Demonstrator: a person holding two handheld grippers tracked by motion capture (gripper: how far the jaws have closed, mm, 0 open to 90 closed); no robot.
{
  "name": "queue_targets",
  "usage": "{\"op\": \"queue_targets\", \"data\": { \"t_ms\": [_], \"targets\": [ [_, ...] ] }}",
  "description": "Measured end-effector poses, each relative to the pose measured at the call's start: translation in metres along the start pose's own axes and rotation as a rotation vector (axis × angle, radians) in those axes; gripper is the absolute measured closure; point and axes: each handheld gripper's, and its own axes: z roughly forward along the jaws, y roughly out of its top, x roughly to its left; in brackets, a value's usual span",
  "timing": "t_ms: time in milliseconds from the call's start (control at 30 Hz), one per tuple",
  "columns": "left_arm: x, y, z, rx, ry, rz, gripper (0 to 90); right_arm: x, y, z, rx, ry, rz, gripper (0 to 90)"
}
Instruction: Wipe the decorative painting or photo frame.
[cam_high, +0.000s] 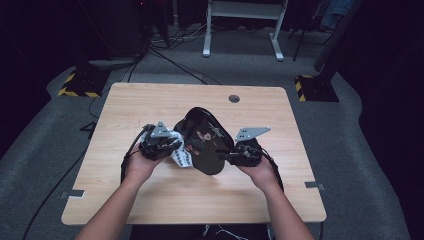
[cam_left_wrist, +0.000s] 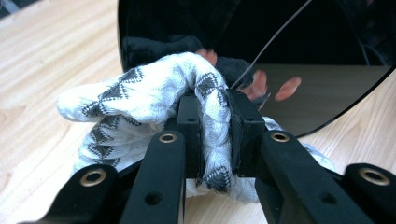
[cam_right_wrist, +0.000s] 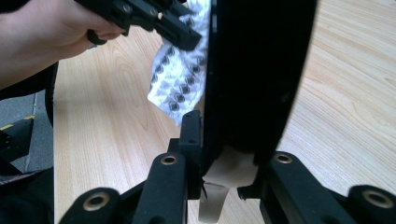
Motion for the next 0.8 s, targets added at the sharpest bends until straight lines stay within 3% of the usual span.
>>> {"op": "queue_targets", "data": {
  "t_ms": [167,533,800],
  "targets": [
    [0.003,0.016,-0.013,-0.028,0.029,0.024,77.6,0.000,0.000,0.000,0.000,0.002,-0.001,77.0],
    [0.011,-0.006,0.002,-0.011,0.012,-0.031,77.8,0.001,0.001,0.001,0.002,0.005,0.003,76.0],
    [0.006,-0.023,0.018,0.046,-0.009,-0.028,77.8,0.001,0.001,0.001,0.001,0.004,0.005,75.9]
  ]
}}
